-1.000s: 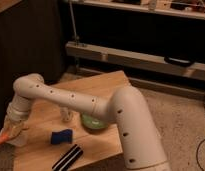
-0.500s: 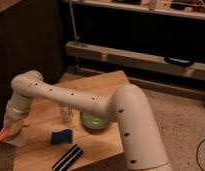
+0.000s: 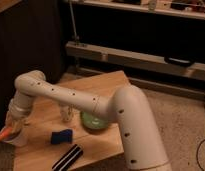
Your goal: Place the pepper in the ceramic cup
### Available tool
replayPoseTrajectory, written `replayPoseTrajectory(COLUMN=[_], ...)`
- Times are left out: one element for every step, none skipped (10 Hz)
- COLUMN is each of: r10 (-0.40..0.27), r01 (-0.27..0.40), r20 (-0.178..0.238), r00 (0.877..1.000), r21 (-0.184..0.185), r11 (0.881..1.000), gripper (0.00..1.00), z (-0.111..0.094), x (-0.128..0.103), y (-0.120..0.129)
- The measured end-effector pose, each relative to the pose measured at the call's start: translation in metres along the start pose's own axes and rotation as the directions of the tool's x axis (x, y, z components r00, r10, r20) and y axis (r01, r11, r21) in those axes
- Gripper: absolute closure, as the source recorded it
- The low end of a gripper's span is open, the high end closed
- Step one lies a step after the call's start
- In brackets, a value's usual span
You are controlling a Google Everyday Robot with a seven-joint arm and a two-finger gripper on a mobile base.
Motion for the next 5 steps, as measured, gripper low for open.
replayPoseTrajectory(r10=[0.001, 0.004, 0.012, 0.016, 0.019], r01=[-0.001, -0.004, -0.012, -0.016, -0.019], r20=[-0.007, -0.014, -0.023, -0.029, -0.04], r00=[1.0, 1.0, 1.0, 0.999, 0.999], r21=[0.0, 0.0, -0.006, -0.009, -0.012], r11=[1.0, 1.0, 1.0, 1.0, 1.0], gripper=[0.57, 0.46, 0.34, 0.25, 0.2], z=[0.0002, -0.0001, -0.0016, -0.0027, -0.0041], x=[-0.0012, -0.0029, -0.0049, -0.0064, -0.0066], y=[0.0008, 0.0011, 0.0014, 0.0014, 0.0018])
